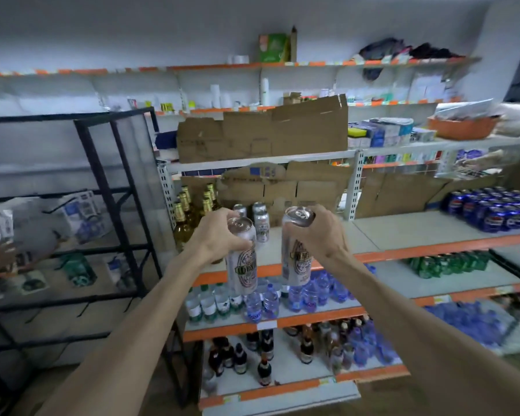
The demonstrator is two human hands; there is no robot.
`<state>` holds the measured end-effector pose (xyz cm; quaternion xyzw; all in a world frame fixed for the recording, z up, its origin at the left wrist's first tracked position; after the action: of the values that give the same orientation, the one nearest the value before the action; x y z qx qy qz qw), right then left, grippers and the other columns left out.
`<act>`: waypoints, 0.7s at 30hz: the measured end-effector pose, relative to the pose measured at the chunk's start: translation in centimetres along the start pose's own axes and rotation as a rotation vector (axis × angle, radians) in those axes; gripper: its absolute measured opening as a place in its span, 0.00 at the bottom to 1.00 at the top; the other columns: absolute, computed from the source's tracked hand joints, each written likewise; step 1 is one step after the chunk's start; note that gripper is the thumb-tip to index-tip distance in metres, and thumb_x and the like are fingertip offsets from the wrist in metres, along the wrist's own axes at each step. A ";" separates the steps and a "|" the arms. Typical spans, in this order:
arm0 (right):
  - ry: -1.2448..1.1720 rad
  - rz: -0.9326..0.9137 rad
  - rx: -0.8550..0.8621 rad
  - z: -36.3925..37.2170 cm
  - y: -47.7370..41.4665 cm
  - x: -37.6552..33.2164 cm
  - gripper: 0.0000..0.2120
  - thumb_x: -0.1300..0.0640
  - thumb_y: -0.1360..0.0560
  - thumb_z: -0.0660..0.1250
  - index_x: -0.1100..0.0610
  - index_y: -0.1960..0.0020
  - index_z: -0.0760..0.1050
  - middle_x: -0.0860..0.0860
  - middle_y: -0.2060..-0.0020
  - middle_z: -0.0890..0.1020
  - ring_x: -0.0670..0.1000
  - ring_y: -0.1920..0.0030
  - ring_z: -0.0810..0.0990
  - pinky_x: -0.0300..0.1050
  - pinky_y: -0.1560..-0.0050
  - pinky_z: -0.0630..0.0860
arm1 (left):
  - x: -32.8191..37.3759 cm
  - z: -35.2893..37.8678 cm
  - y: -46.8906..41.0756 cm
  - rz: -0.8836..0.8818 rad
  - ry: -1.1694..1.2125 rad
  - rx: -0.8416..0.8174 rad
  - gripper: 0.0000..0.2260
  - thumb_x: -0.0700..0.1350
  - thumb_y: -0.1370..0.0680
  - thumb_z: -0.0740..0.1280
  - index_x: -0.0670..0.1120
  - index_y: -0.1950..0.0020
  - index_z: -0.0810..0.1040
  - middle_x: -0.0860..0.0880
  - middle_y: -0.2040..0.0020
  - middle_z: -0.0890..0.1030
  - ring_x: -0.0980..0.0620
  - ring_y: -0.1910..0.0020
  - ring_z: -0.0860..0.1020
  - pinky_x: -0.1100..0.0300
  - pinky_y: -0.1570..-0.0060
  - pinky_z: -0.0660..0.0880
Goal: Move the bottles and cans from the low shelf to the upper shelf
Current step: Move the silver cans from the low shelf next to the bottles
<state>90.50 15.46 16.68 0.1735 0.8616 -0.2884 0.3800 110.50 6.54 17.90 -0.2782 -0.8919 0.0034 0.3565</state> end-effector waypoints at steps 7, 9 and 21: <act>0.020 0.039 -0.039 3.2 -1.1 2.2 0.13 0.48 0.32 0.73 0.56 0.58 0.75 0.50 0.64 0.80 0.49 0.66 0.77 0.41 0.69 0.72 | -4.0 1.1 -1.3 -0.080 -0.054 -0.012 0.25 0.45 0.35 0.78 0.47 0.41 0.75 0.52 0.50 0.81 0.54 0.54 0.79 0.55 0.51 0.78; 0.026 0.045 -0.059 4.7 -2.8 3.3 0.12 0.49 0.32 0.74 0.54 0.58 0.74 0.49 0.64 0.79 0.49 0.65 0.77 0.40 0.68 0.72 | -5.4 2.0 -3.5 -0.097 -0.051 -0.009 0.23 0.46 0.34 0.79 0.48 0.43 0.75 0.51 0.50 0.81 0.53 0.53 0.79 0.53 0.48 0.78; 0.086 0.051 -0.162 17.3 -22.9 12.7 0.16 0.48 0.32 0.75 0.53 0.49 0.77 0.47 0.58 0.81 0.49 0.57 0.79 0.42 0.60 0.73 | -14.2 10.5 -24.2 -0.223 -0.010 0.024 0.30 0.46 0.34 0.80 0.47 0.35 0.72 0.52 0.45 0.79 0.53 0.50 0.79 0.59 0.52 0.76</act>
<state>79.97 -12.12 5.98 0.1765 0.8928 -0.2005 0.3628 100.24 -19.00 6.01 -0.1732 -0.9190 -0.0244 0.3534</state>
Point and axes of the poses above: each hand's wrist, its own y-axis away from the middle knuckle, its own z-axis out of the palm, x = y × z, the point moved 6 cm from there along -y, towards the middle knuckle
